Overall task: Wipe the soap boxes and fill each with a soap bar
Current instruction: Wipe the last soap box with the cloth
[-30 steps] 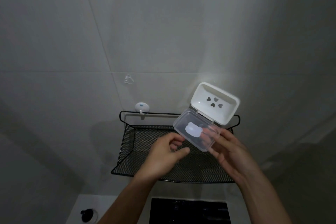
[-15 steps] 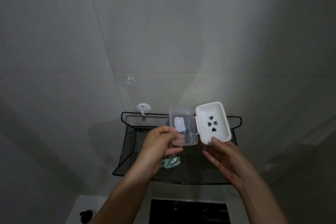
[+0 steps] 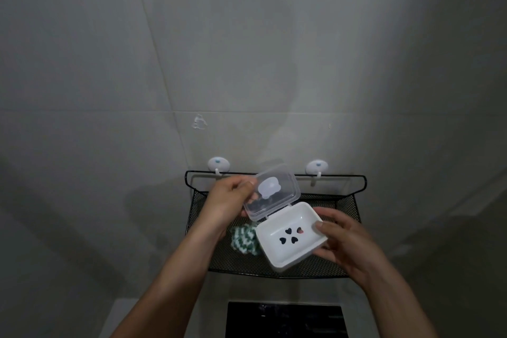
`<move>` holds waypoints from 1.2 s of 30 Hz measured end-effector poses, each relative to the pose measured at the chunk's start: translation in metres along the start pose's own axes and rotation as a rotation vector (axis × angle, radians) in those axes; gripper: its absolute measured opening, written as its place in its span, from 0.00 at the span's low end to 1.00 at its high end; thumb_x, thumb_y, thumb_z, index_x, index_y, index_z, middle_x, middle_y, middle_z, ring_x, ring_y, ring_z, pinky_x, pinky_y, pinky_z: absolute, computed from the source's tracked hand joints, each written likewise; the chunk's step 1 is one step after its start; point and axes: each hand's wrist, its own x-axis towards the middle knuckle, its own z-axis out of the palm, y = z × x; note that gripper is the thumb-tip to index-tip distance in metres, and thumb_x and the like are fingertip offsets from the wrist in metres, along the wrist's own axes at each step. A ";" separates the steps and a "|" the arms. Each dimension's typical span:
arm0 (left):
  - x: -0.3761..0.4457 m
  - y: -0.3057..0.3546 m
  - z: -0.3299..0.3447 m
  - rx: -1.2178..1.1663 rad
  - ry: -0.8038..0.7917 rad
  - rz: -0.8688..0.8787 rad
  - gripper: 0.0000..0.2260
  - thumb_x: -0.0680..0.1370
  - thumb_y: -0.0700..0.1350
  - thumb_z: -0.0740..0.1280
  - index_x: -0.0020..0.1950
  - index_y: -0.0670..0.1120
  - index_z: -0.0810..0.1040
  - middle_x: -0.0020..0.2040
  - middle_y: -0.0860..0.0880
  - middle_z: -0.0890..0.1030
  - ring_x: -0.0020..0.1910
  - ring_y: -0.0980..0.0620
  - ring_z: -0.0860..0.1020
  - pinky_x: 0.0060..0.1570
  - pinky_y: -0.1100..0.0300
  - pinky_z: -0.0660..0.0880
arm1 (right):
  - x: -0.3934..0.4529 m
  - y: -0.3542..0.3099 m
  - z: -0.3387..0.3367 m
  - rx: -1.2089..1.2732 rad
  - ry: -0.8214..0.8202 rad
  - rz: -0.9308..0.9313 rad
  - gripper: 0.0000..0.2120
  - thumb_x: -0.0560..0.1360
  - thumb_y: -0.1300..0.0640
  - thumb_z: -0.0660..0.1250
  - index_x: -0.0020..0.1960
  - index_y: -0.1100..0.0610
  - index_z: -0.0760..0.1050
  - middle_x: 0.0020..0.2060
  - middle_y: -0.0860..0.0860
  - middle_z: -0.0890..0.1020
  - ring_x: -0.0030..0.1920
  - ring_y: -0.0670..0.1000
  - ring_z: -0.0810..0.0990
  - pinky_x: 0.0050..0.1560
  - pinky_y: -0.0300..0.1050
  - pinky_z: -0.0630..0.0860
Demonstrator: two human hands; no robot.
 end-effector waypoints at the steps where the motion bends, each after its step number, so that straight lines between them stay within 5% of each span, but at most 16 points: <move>1: -0.001 0.000 0.000 -0.009 -0.005 0.004 0.05 0.80 0.46 0.67 0.53 0.51 0.82 0.42 0.52 0.84 0.40 0.54 0.82 0.44 0.51 0.81 | 0.000 0.000 0.000 0.009 0.008 -0.014 0.18 0.75 0.68 0.69 0.62 0.56 0.79 0.50 0.59 0.87 0.48 0.59 0.87 0.42 0.51 0.83; 4: -0.006 -0.002 -0.002 0.051 0.015 0.019 0.19 0.77 0.48 0.71 0.67 0.52 0.74 0.49 0.50 0.84 0.47 0.55 0.83 0.50 0.51 0.82 | 0.001 -0.001 0.001 0.077 0.040 -0.055 0.20 0.75 0.70 0.68 0.62 0.53 0.79 0.51 0.59 0.86 0.48 0.58 0.87 0.41 0.51 0.83; 10: -0.034 -0.018 0.003 0.015 -0.124 0.094 0.31 0.76 0.39 0.71 0.75 0.58 0.64 0.46 0.48 0.86 0.46 0.54 0.85 0.48 0.59 0.80 | 0.001 -0.006 0.013 0.097 -0.012 -0.135 0.28 0.73 0.74 0.67 0.65 0.47 0.77 0.54 0.59 0.85 0.50 0.57 0.87 0.43 0.52 0.83; 14: -0.041 -0.021 -0.006 -0.058 -0.125 0.167 0.33 0.76 0.32 0.68 0.73 0.60 0.65 0.45 0.46 0.86 0.45 0.51 0.85 0.40 0.66 0.78 | 0.000 -0.008 0.028 0.047 -0.052 -0.177 0.34 0.71 0.76 0.67 0.66 0.44 0.76 0.53 0.60 0.85 0.52 0.59 0.86 0.43 0.53 0.83; 27: -0.050 -0.034 -0.063 -0.076 0.040 0.179 0.25 0.78 0.34 0.66 0.69 0.58 0.71 0.48 0.45 0.85 0.45 0.48 0.84 0.40 0.53 0.80 | 0.002 -0.003 0.094 -0.147 -0.139 -0.247 0.27 0.77 0.71 0.64 0.66 0.42 0.77 0.49 0.55 0.86 0.44 0.50 0.85 0.39 0.49 0.81; 36: -0.085 -0.041 -0.093 -0.048 0.350 0.151 0.28 0.76 0.32 0.65 0.68 0.59 0.72 0.50 0.59 0.82 0.42 0.53 0.83 0.39 0.66 0.78 | 0.020 -0.003 0.141 -0.304 -0.372 -0.261 0.27 0.78 0.68 0.66 0.67 0.38 0.74 0.49 0.48 0.87 0.44 0.46 0.85 0.37 0.41 0.78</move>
